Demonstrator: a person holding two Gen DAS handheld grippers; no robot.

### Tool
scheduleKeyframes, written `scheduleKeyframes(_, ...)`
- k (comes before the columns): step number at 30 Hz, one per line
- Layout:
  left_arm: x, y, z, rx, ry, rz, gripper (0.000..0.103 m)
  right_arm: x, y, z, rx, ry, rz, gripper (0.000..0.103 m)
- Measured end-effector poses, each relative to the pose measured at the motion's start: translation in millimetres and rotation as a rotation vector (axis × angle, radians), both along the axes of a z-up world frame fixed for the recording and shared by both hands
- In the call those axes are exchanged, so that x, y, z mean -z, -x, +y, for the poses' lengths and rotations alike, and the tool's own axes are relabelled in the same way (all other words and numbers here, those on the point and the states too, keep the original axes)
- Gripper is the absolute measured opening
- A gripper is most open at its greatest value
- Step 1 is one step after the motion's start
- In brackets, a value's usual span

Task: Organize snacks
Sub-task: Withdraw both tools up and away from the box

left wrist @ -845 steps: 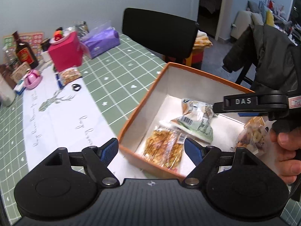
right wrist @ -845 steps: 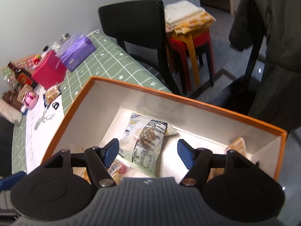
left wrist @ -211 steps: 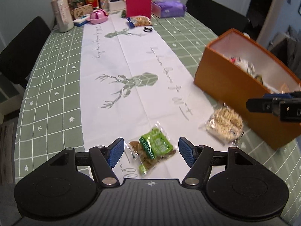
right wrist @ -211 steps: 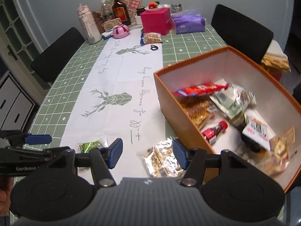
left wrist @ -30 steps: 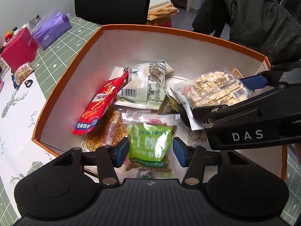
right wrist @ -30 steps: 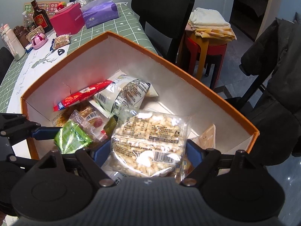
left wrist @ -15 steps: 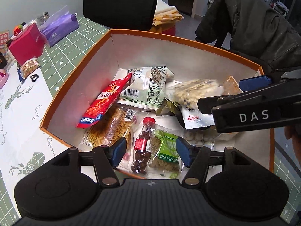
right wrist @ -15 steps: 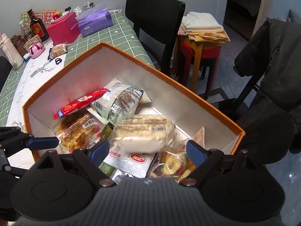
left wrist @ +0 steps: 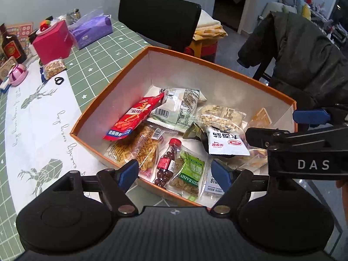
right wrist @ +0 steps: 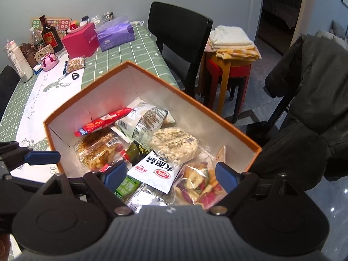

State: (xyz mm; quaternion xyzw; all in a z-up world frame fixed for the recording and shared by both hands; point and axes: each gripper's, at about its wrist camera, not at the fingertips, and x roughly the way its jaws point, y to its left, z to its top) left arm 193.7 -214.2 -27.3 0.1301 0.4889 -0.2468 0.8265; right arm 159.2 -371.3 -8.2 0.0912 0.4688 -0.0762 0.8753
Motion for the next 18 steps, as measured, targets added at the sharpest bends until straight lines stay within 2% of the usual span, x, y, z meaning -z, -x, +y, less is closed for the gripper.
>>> scheduleKeyframes(3, -13.9, 6.1, 7.9, -0.026, 0.037, -0.003, 0.090, -16.0, 8.9, 0.7, 0.005, 0.001, -0.024, 0.089)
scheduleKeyframes(8, -39.8, 26.2, 22.0, -0.078, 0.086, -0.052, 0.091, -45.7, 30.8, 6.2, 0.022, 0.011, -0.085, 0.094)
scheduleKeyframes(10, -48.4, 36.0, 28.2, -0.093, 0.109, -0.058, 0.103, -57.2, 41.9, 11.1, 0.015, 0.026, -0.110, 0.094)
scheduleKeyframes(14, -62.2, 53.3, 42.8, -0.136, 0.152, -0.065, 0.103, -77.3, 67.2, 17.7, 0.020, 0.026, -0.163, 0.096)
scheduleKeyframes(18, -69.8, 67.6, 49.8, -0.160, 0.155, -0.079, 0.103, -86.9, 90.0, 25.0, 0.025, 0.031, -0.182, 0.097)
